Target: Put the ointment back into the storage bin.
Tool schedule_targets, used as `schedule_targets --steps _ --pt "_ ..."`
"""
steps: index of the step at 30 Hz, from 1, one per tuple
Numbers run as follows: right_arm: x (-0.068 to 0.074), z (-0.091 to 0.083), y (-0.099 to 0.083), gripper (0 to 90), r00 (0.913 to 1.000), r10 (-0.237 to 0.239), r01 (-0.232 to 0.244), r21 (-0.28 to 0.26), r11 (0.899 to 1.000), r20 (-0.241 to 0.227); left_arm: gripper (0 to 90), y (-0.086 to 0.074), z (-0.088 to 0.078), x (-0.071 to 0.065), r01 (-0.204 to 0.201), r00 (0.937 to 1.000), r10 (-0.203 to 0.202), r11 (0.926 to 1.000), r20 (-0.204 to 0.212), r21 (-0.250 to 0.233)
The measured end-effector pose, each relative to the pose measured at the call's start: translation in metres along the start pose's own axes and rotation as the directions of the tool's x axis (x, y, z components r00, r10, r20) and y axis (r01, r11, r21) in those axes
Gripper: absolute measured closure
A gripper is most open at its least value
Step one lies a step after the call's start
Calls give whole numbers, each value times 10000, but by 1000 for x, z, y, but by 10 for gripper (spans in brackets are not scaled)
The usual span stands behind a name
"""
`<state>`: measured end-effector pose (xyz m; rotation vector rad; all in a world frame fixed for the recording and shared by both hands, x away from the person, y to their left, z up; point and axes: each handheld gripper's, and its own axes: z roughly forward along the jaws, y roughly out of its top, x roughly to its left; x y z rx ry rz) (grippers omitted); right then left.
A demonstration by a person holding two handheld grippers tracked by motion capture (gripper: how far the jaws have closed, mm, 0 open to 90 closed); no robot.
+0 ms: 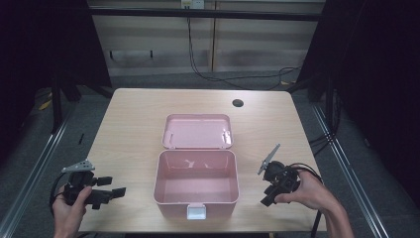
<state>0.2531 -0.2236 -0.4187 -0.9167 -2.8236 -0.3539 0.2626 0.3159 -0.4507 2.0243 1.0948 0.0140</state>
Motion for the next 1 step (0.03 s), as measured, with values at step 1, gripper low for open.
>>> schedule_targets --steps 1 --pt "-1 3 -2 574 10000 21 -21 23 10000 12 176 0 0 0 -14 10000 14 10000 7 34"
